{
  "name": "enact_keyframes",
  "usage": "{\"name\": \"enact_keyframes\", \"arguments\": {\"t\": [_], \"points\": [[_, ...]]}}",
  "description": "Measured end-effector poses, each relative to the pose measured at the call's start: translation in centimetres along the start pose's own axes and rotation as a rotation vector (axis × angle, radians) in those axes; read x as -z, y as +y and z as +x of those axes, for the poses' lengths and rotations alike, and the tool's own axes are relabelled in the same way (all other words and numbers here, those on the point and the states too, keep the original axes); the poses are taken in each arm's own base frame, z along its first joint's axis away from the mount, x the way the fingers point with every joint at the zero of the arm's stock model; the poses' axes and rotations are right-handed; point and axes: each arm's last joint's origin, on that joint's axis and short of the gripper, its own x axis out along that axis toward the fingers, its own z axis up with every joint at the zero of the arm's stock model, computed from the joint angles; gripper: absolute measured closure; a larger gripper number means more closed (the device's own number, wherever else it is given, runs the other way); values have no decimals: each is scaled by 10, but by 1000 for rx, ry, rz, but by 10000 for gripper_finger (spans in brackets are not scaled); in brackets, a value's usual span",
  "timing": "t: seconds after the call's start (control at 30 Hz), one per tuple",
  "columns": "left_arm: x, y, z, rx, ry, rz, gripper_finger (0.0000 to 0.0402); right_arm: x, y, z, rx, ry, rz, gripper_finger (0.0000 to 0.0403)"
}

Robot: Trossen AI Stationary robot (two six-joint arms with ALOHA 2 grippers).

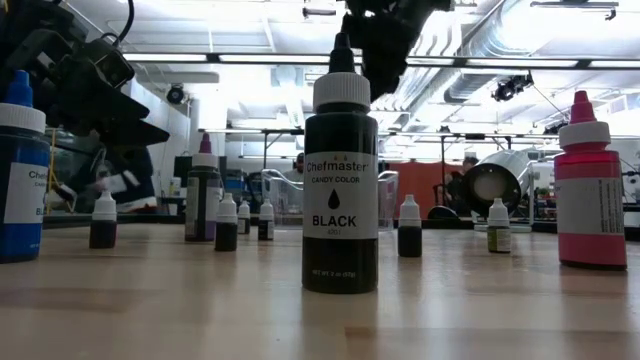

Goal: Pick & Place food coloring
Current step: Put the small blue food coloring into the transparent container

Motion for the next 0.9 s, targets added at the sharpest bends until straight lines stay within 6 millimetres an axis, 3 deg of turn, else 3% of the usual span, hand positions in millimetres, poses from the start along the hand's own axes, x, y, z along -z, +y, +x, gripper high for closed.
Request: {"name": "enact_keyframes", "arguments": {"t": [0.3, 0.57, 0.9], "points": [[0, 0, 0, 0, 0, 0, 167, -20, -34, 11, 46, -31, 165, 356], [0, 0, 0, 0, 0, 0, 167, -35, -69, 37, 84, -31, 351, 353], [0, 0, 0, 0, 0, 0, 167, -16, -114, 74, 237, 79, 545, 352]]}}
